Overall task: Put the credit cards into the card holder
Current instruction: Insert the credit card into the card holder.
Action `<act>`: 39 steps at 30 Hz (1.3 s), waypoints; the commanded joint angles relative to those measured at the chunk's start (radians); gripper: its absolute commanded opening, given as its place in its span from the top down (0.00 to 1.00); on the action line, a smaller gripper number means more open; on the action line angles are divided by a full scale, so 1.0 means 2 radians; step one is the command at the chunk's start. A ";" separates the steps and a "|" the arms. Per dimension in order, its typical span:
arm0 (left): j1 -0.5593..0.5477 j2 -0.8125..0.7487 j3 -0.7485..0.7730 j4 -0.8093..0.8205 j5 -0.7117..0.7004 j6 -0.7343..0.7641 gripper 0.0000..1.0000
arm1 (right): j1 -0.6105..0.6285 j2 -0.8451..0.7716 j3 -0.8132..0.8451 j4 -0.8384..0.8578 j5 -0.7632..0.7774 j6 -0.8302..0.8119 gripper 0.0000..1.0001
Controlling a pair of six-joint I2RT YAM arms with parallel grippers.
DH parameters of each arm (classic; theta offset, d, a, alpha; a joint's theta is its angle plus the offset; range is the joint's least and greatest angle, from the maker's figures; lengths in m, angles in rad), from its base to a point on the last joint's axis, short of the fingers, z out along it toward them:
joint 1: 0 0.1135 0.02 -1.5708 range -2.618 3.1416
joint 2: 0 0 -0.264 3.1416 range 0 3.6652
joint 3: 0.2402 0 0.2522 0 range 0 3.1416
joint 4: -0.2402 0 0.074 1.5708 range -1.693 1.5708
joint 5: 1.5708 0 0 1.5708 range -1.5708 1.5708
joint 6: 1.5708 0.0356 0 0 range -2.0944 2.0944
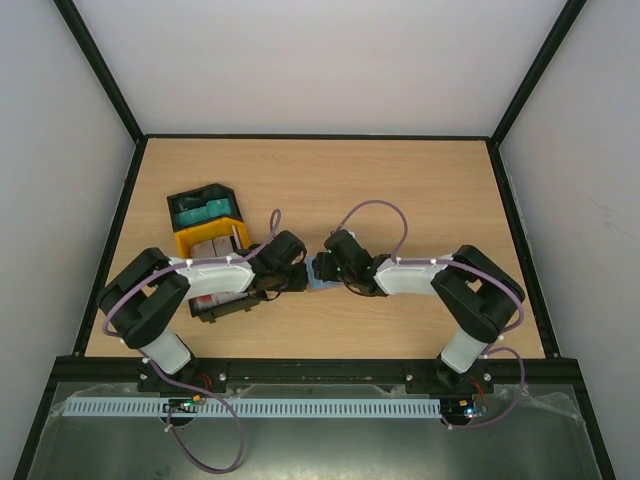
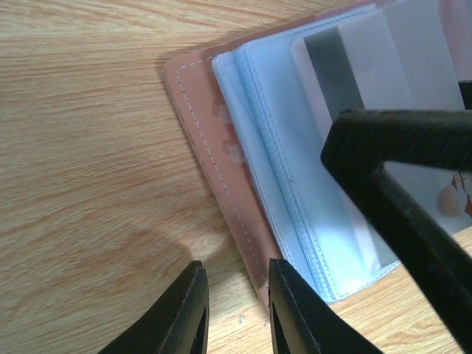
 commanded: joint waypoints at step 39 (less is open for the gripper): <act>0.012 0.022 0.025 -0.020 -0.006 0.038 0.73 | -0.010 -0.046 -0.001 -0.038 0.018 -0.015 0.36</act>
